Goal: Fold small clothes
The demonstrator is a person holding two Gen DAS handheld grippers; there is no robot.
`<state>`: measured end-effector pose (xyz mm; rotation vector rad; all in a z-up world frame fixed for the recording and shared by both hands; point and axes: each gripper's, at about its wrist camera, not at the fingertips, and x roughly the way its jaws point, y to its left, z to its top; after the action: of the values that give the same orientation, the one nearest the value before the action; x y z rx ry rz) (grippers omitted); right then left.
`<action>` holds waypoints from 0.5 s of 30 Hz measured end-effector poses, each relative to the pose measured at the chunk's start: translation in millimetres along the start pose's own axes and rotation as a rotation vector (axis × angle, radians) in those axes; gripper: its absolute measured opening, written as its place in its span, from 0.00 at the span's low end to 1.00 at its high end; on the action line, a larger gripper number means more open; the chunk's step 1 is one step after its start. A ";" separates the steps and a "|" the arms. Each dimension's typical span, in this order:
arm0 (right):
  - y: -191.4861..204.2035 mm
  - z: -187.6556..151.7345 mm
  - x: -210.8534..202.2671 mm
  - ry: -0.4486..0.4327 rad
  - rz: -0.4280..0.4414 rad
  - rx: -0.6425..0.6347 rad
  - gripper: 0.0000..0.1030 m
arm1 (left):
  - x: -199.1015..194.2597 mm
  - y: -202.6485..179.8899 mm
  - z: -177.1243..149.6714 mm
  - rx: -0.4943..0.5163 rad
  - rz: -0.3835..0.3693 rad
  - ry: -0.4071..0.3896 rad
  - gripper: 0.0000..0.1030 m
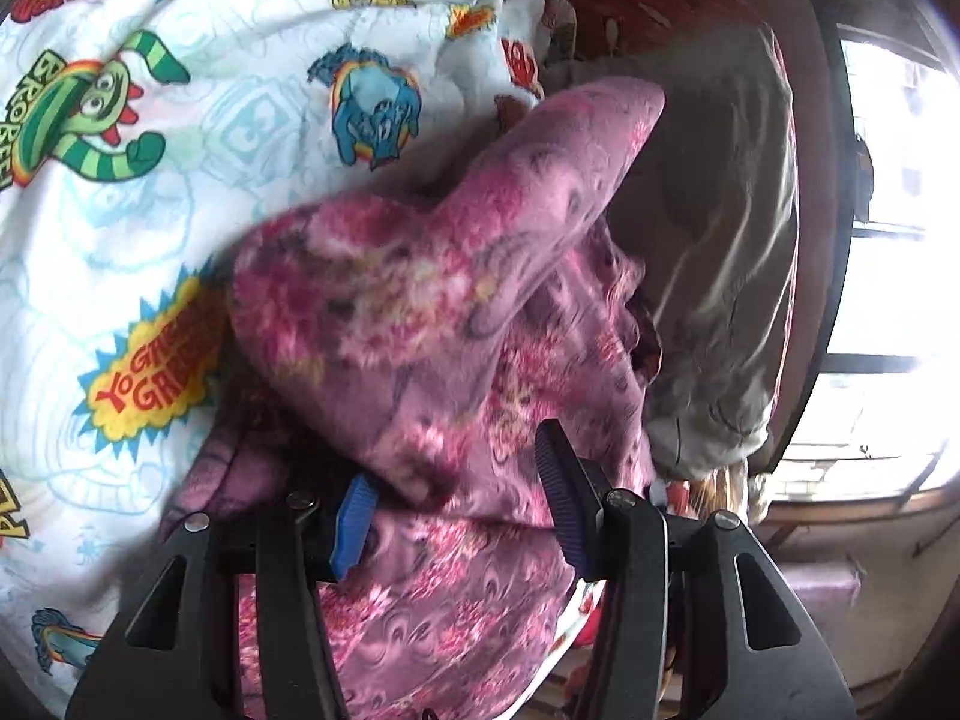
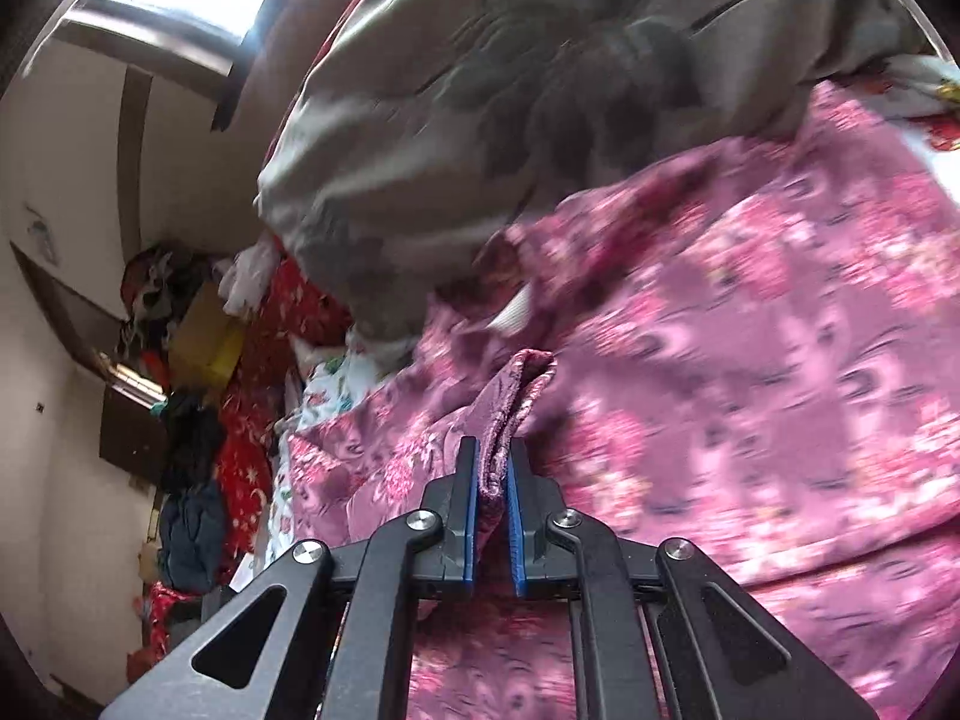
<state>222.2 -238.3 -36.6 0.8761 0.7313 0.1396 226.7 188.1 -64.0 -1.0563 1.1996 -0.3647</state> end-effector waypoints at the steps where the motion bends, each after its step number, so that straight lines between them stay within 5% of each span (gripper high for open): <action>1: -2.8 2.4 -4.0 -0.006 0.000 -0.001 0.07 | -0.1 -1.0 1.0 -0.002 0.006 -0.009 0.48; 4: -8.4 7.1 -13.2 -0.018 0.000 -0.006 0.07 | 0.1 -9.4 6.4 0.005 0.035 -0.048 0.44; 5: -9.8 8.9 -15.4 -0.022 -0.001 -0.006 0.07 | -0.3 -13.7 7.7 0.015 0.038 -0.065 0.36; 6: -11.4 11.1 -17.3 -0.025 0.000 -0.005 0.07 | -0.4 -17.0 8.7 0.025 0.036 -0.073 0.12; 7: -12.2 13.7 -19.6 -0.030 0.000 -0.004 0.07 | -0.6 -24.0 10.1 0.042 0.030 -0.078 0.04; 12: 1.4 36.3 -50.7 -0.125 0.036 -0.062 0.06 | -18.8 -82.0 6.1 0.206 -0.012 -0.166 0.04; 15: 3.7 46.2 -75.0 -0.204 0.034 -0.109 0.06 | -11.1 -100.2 -0.4 0.278 -0.014 -0.152 0.04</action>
<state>195.8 -295.7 24.8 0.7857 0.5138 0.1168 250.4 145.5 24.2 -0.8358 0.9745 -0.4406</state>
